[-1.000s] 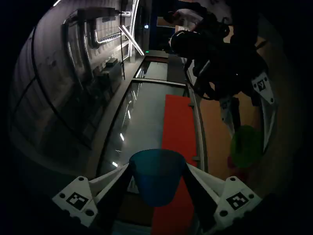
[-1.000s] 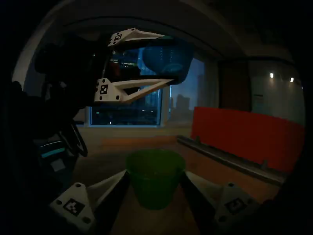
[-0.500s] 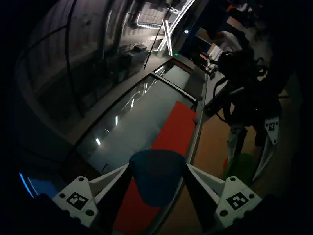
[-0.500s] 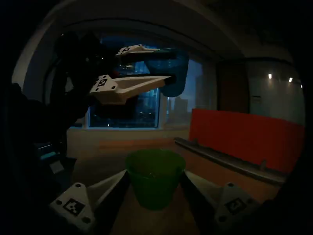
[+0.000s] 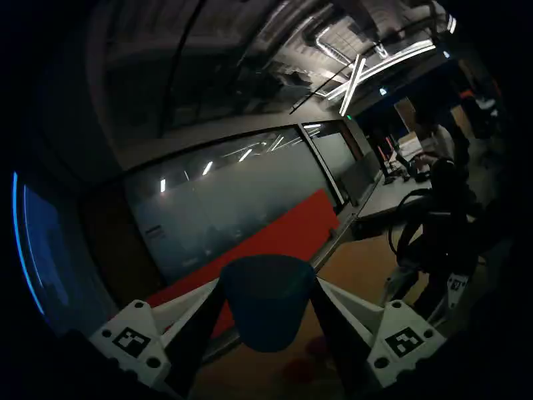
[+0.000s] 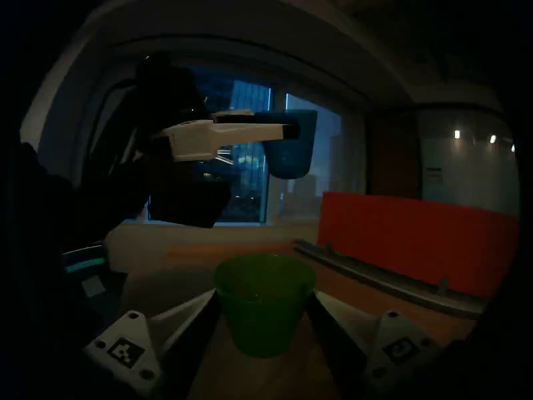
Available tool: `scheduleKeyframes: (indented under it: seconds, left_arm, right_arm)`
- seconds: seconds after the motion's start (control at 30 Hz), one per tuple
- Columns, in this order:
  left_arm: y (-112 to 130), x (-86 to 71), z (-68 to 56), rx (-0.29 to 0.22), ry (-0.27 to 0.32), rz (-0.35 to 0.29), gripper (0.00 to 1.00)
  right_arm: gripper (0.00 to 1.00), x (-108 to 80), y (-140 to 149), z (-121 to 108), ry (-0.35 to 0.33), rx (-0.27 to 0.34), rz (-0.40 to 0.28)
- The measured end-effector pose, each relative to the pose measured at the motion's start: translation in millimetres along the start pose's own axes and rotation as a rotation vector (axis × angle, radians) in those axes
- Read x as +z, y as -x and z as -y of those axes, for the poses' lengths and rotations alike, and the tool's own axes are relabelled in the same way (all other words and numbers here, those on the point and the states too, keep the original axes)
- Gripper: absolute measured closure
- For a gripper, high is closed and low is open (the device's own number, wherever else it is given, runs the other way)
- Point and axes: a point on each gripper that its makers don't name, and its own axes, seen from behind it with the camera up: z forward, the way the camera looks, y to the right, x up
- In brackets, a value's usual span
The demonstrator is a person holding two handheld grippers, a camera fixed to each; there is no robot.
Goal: Pour water
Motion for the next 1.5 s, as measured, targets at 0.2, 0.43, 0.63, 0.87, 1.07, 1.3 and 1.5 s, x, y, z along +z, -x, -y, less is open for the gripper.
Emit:
scheduleKeyframes:
  seconds: [0.2, 0.43, 0.63, 0.87, 1.07, 1.3, 1.5]
  left_arm:
    - [10, 5.4, 15.4, -0.204, -0.006, 0.012, 0.14]
    - [18, 13.0, 22.5, -0.414, 0.017, 0.02, 0.14]
    - [28, 13.7, 24.5, -0.417, 0.01, 0.031, 0.14]
    - [41, 10.7, 24.5, -0.392, 0.001, 0.047, 0.14]
    - [55, 7.5, 22.4, -0.379, -0.004, 0.059, 0.14]
    - [72, 4.3, 17.3, -0.381, -0.001, 0.076, 0.14]
    - [84, 1.6, 14.7, -0.38, -0.003, 0.093, 0.14]
  right_arm:
    - [0.0, -2.0, -4, -1, 0.003, 0.004, -0.006]
    - [0.0, -3.3, -7, -2, 0.005, 0.002, -0.009]
    - [0.0, -3.2, -8, -3, 0.007, 0.004, -0.006]
    - [0.0, -6.0, -9, -7, 0.022, 0.018, -0.003]
    - [0.0, -16.1, -7, -14, 0.047, 0.025, 0.013]
    - [0.0, -35.9, -6, -30, 0.089, 0.027, 0.033]
    - [0.0, -55.4, -3, -48, 0.145, 0.022, 0.05]
